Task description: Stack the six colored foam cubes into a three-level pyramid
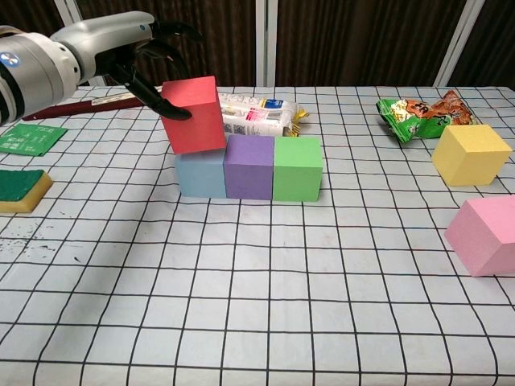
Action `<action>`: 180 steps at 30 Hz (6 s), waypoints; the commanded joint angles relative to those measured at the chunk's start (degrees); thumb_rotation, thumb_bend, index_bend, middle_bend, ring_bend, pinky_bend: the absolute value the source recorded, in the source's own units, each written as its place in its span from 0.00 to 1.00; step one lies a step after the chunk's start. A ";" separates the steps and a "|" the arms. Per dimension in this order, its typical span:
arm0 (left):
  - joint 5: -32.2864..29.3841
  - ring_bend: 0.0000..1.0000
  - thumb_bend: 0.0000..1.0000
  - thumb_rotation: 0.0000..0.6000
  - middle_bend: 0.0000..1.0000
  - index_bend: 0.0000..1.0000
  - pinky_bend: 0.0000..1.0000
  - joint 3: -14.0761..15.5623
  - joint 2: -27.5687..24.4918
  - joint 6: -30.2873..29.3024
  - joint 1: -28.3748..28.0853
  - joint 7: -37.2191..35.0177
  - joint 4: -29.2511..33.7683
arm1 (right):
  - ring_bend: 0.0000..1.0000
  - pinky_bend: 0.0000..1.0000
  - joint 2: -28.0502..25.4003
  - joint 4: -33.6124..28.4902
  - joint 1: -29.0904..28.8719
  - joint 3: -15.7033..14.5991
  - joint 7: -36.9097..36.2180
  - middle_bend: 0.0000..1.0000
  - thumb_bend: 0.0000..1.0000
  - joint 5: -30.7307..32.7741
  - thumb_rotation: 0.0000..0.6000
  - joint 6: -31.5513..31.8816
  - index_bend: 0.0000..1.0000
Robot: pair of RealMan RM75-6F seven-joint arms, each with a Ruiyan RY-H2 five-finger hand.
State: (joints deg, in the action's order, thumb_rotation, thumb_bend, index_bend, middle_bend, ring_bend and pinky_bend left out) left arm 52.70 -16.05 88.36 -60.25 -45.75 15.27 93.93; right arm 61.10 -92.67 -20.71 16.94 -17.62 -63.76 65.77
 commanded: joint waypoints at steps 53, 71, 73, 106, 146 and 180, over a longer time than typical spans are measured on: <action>27.99 0.02 0.00 1.00 0.12 0.06 0.06 17.14 -19.65 -17.09 26.73 -32.76 -10.12 | 0.00 0.00 0.14 -11.86 -10.98 1.16 16.36 0.11 0.00 -4.03 1.00 -9.21 0.00; 34.56 0.02 0.00 1.00 0.15 0.10 0.06 20.31 -18.59 -28.82 38.02 -39.69 -19.19 | 0.00 0.00 22.73 -4.24 -43.20 -0.13 48.20 0.02 0.00 26.80 1.00 -19.47 0.00; 35.07 0.02 0.00 1.00 0.15 0.10 0.06 20.39 -18.62 -28.56 38.16 -39.02 -18.46 | 0.00 0.00 25.62 -1.92 -45.71 -0.83 50.55 0.02 0.00 29.95 1.00 -18.38 0.00; 36.56 0.02 0.00 1.00 0.15 0.10 0.06 17.01 -16.44 -27.47 39.04 -29.81 -11.46 | 0.03 0.00 37.80 9.38 -50.50 0.82 51.29 0.42 0.07 27.10 1.00 -8.98 0.00; 36.99 0.02 0.00 1.00 0.14 0.10 0.06 16.53 -15.90 -25.87 39.53 -33.66 -14.14 | 0.07 0.00 41.27 11.04 -51.45 5.07 51.37 0.47 0.08 33.16 1.00 -5.99 0.00; 37.89 0.02 0.00 1.00 0.14 0.10 0.06 16.59 -15.22 -25.16 38.99 -33.19 -14.36 | 0.07 0.00 36.50 11.58 -45.90 0.25 43.34 0.47 0.09 24.04 1.00 -15.89 0.00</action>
State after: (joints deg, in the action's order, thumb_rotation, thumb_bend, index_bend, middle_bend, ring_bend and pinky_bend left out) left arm 90.58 0.55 73.14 -85.41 -6.76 -17.92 79.56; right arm 97.53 -81.23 -66.59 17.18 25.82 -39.75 50.02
